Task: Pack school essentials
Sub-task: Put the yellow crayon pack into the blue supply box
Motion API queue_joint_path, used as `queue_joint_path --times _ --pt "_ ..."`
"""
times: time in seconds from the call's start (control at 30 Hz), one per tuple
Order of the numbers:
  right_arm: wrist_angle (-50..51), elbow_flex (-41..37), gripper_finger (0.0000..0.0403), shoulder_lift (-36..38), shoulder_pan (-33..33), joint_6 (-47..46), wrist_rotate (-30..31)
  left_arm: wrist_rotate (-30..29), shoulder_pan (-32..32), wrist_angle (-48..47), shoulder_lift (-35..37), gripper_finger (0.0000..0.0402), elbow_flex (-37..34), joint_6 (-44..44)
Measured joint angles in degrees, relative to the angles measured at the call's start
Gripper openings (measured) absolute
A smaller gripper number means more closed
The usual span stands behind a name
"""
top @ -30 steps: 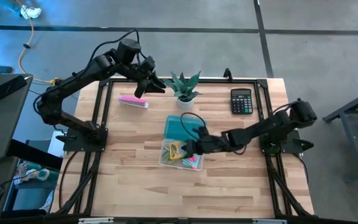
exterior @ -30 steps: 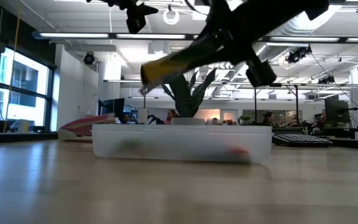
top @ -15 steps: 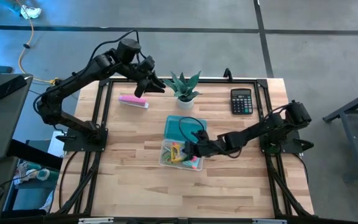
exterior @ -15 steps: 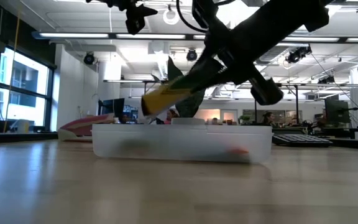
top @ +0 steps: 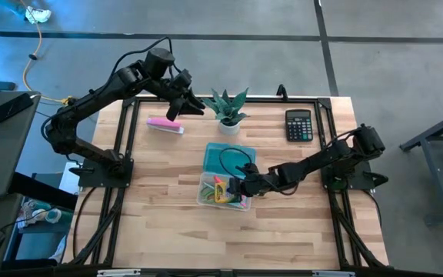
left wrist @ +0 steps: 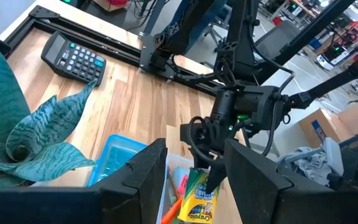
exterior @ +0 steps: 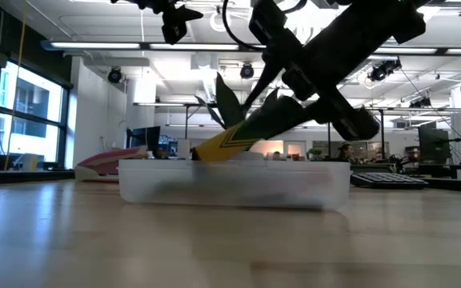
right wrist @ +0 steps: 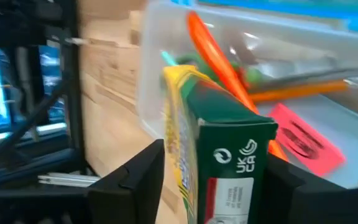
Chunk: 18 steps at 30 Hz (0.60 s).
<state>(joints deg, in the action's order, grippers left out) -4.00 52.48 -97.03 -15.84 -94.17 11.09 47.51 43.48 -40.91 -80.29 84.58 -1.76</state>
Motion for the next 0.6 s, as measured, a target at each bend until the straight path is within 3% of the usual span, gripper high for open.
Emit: queue_joint_path --times 0.23,0.6 --pt "3.46 -0.01 0.0195 0.11 -0.01 -0.83 -2.88 0.03 -0.02 0.0 -0.02 0.0152 0.0 -2.54" --pt "13.86 -0.01 0.0195 5.59 -0.33 -0.91 -0.19 0.44 -0.02 -0.11 -0.02 0.0152 0.0 -1.66"
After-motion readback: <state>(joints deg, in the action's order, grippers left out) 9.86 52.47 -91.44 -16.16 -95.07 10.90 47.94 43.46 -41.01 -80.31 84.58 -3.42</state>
